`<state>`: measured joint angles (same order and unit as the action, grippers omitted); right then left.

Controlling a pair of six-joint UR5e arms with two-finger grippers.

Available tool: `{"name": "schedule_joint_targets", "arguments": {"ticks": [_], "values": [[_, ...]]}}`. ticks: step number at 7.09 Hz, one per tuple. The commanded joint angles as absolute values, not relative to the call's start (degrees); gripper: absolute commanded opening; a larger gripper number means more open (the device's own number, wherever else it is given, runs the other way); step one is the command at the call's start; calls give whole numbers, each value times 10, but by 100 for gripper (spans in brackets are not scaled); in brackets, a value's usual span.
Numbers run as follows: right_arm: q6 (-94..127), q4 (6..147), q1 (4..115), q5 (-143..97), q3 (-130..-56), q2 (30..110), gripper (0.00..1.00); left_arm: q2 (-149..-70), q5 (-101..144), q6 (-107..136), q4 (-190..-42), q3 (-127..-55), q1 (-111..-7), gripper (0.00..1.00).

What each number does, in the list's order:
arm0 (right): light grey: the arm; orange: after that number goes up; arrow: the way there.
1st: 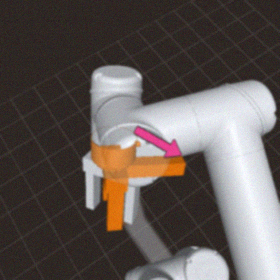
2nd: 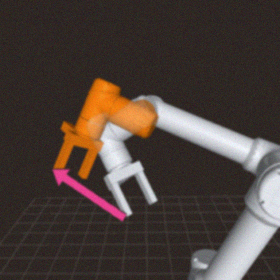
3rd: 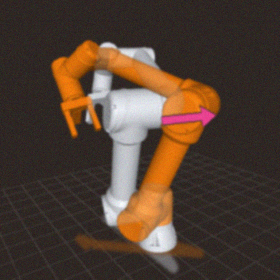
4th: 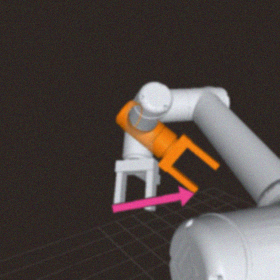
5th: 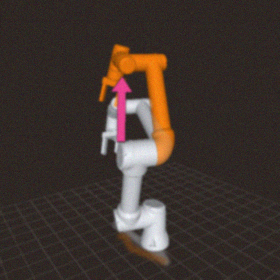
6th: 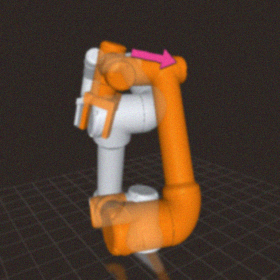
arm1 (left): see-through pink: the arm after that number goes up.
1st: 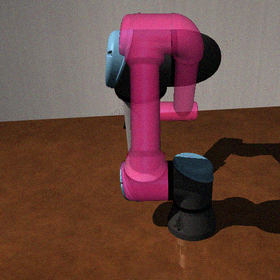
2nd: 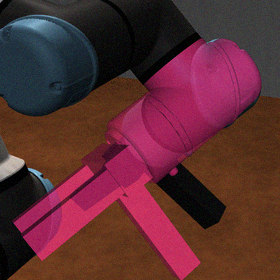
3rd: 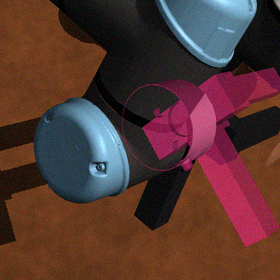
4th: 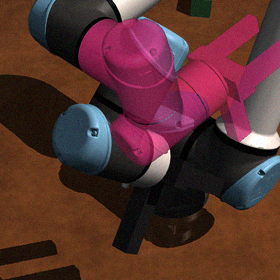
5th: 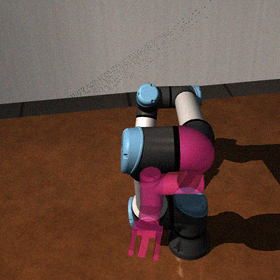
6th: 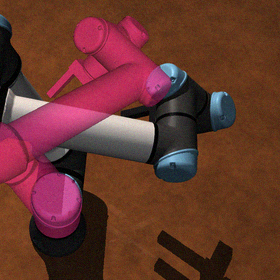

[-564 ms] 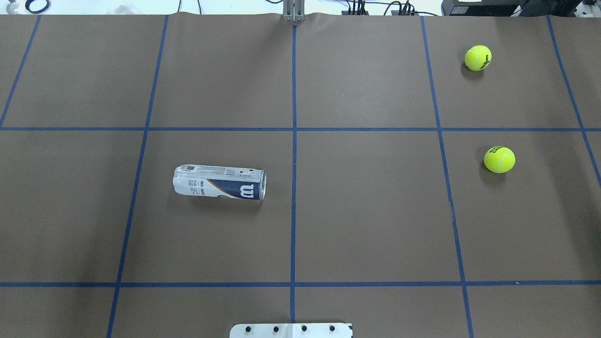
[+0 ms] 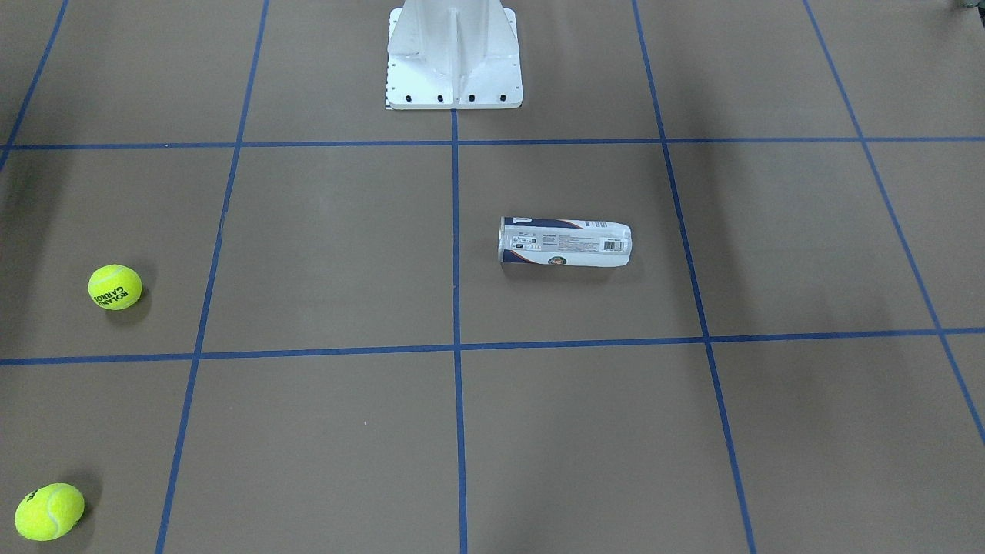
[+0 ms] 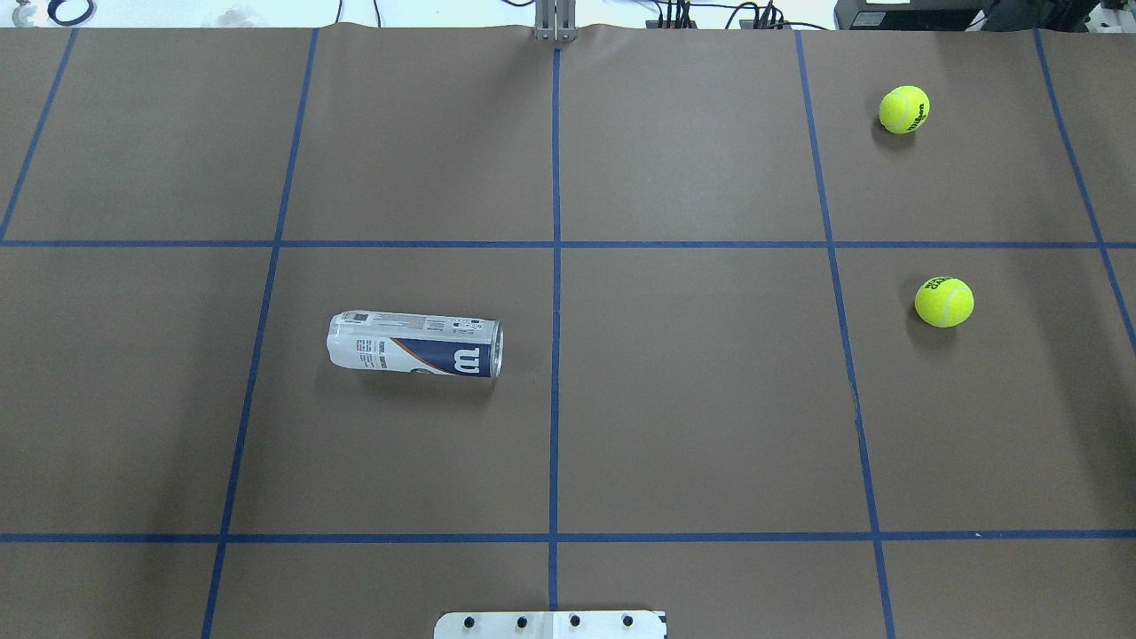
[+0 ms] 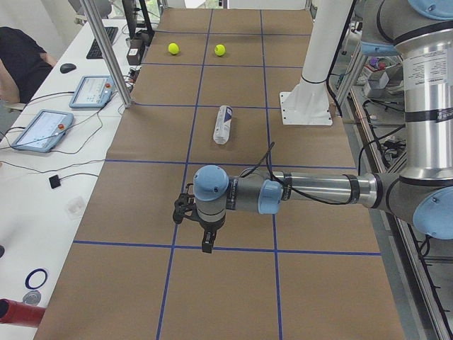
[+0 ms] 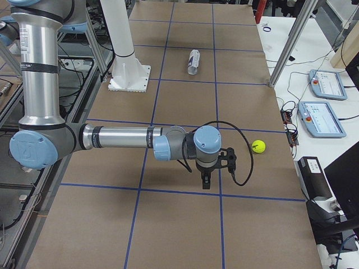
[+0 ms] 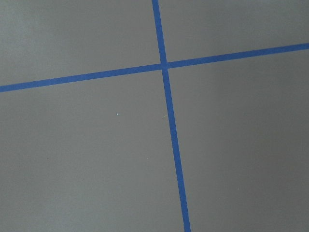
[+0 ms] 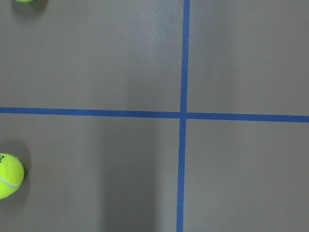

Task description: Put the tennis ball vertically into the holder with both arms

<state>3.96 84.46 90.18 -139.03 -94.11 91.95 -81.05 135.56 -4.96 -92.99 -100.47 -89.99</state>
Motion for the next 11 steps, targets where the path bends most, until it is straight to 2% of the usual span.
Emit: {"name": "schedule_joint_targets", "arguments": {"ticks": [1, 2, 5, 6, 7, 11], "values": [[40, 845, 902, -1391, -942, 920, 100, -816, 1353, -49, -928, -1004, -899, 100], [40, 843, 902, -1390, -942, 919, 100, -819, 1358, -48, -928, -1003, -900, 100], [40, 843, 902, -1390, -943, 915, 100, -862, 1451, -41, -973, -1079, -892, 100], [40, 843, 902, -1392, -952, 915, 100, -886, 1455, -41, -974, -1129, -848, 100], [40, 843, 902, -1393, -958, 915, 100, -960, 1413, -47, -971, -1128, -764, 100], [39, 845, 902, -1397, -960, 915, 100, -1125, 1343, -46, -956, -1131, -589, 99]]}}
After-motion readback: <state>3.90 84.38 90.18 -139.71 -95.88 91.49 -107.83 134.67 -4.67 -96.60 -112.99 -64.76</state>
